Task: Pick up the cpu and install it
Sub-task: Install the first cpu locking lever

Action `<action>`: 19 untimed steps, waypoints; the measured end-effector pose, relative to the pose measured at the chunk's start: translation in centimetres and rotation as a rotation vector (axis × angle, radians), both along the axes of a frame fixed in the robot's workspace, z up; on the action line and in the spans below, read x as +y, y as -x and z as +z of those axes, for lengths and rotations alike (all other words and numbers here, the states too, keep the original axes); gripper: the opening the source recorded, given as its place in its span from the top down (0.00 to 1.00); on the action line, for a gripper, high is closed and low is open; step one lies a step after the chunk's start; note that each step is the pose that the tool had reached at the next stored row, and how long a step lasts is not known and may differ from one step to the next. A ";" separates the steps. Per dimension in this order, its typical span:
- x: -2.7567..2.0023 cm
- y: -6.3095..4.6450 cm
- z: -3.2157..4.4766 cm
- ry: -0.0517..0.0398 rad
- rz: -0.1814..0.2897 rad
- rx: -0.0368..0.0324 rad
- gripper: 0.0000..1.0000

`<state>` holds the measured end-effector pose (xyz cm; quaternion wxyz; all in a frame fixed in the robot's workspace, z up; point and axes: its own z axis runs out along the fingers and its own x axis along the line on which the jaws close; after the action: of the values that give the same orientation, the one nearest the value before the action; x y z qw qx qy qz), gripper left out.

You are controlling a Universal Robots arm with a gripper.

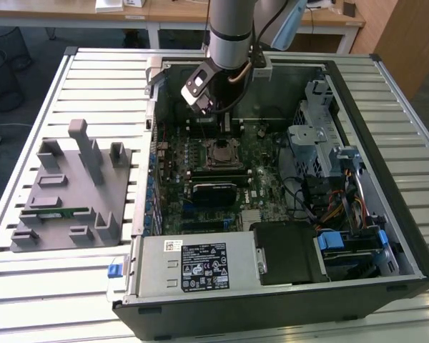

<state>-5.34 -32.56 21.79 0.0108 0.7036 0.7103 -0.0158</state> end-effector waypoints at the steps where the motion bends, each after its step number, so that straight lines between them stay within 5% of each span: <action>1: 0.00 0.0 0.19 0.0001 0.000 0.0000 0.89; 19: 0.04 0.0 4.46 0.0083 0.000 0.0001 0.89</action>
<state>-5.34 -32.52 26.25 0.0137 0.7036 0.7102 -0.0188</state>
